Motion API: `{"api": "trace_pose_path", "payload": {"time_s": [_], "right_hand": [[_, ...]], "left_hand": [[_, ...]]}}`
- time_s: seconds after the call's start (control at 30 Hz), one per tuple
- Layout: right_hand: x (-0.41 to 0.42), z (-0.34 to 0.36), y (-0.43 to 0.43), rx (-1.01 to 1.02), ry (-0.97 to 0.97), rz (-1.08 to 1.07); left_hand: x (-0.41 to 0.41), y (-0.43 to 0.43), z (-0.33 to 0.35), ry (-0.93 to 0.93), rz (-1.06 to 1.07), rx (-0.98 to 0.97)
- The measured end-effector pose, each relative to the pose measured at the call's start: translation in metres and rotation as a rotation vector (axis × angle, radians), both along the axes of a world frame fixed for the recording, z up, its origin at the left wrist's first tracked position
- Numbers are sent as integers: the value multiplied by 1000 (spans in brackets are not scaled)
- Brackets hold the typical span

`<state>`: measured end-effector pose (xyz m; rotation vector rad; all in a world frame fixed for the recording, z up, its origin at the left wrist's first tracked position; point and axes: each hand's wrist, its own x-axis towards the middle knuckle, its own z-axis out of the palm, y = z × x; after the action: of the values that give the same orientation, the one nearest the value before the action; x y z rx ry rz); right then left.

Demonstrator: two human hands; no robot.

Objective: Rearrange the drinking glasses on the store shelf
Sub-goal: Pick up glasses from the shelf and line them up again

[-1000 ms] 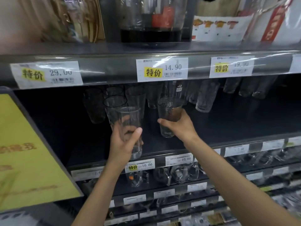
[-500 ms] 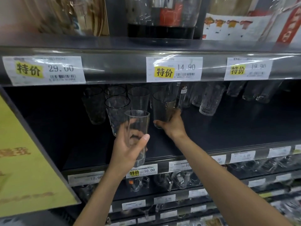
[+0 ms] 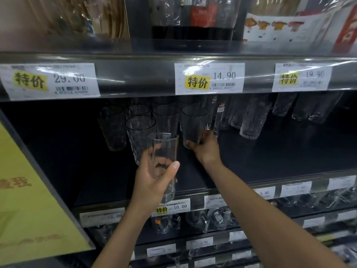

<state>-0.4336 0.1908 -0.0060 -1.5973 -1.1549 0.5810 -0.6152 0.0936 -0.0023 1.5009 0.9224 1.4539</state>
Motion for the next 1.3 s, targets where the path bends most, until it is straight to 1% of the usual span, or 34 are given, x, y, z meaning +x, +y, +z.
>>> {"api": "trace_pose_path", "payload": {"time_s": [0.17,0.3,0.47,0.87,1.3], "right_hand": [[-3,3,-4,12,-37,0],[-1,7,-7,11,26,8],[1,6,-7,13,48,4],[2,1,-2,23,35,-7],[0,7,-10,-22,-14,-32]], "left_hand": [[2,-3,3,-2,25,-25],[3,-5,5,8,32,-29],[3,-5,3,4,30,-39],[5,-8,6,2,48,0],[2,-6,4,-29,31,-15]]}}
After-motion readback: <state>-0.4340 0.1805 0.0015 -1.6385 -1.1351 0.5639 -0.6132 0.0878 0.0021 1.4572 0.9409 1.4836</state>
